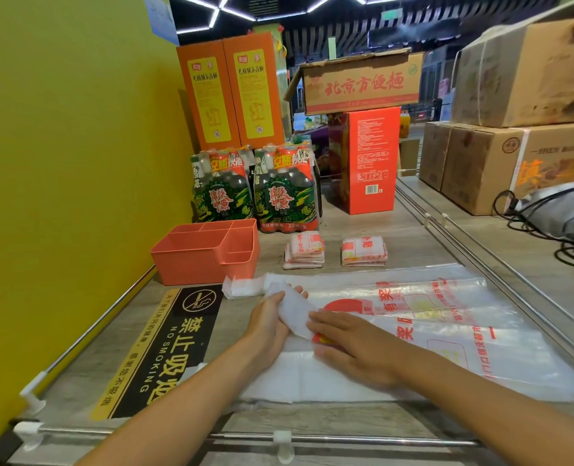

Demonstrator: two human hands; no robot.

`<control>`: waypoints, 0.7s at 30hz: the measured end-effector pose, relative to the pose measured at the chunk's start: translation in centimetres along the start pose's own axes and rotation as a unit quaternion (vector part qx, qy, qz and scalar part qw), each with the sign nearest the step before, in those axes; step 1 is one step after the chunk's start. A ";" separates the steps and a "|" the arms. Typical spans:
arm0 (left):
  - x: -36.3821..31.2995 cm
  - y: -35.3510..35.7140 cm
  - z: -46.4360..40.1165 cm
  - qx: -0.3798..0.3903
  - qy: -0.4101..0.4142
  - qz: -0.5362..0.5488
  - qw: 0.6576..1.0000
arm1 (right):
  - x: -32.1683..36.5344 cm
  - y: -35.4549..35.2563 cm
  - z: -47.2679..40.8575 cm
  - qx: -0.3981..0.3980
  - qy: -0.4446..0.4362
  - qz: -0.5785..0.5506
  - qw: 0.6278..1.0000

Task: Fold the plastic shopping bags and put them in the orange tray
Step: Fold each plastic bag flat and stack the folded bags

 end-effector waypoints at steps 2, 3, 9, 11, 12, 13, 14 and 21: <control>0.0 0.1 0.4 -0.001 0.012 -0.076 0.997 | 0.0 0.0 0.0 -0.002 0.003 -0.002 1.000; 0.1 0.2 0.7 0.004 0.017 -0.137 0.990 | 0.0 0.1 -0.1 0.000 0.001 0.002 1.000; 1.0 2.0 2.5 0.128 0.025 -0.461 0.878 | -0.6 -0.4 0.0 -0.015 -0.020 0.014 1.000; 0.7 2.5 2.6 0.128 0.024 -0.525 0.841 | -1.0 -0.9 0.6 -0.019 -0.016 0.027 0.999; 0.4 3.0 2.9 0.116 0.030 -0.559 0.821 | -1.2 -1.3 1.1 -0.018 -0.010 0.025 0.999; 0.0 3.5 3.1 0.107 0.040 -0.587 0.802 | -1.5 -1.7 1.7 -0.014 -0.003 0.024 1.000; -0.3 3.9 3.2 0.103 0.047 -0.608 0.785 | -1.7 -2.1 2.3 -0.006 0.008 0.028 1.000; 1.2 5.1 3.4 0.128 0.020 -0.720 0.681 | -2.7 -2.9 6.2 -0.118 0.055 -0.043 0.991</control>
Point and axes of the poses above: each hand's wrist, its own z-axis away from the middle knuckle, its own y-axis out of the palm, x = y × z, the point moved 1 cm from there along -z, towards the middle knuckle, and after that the axes turned 14 degrees about x, right-handed, at the moved point
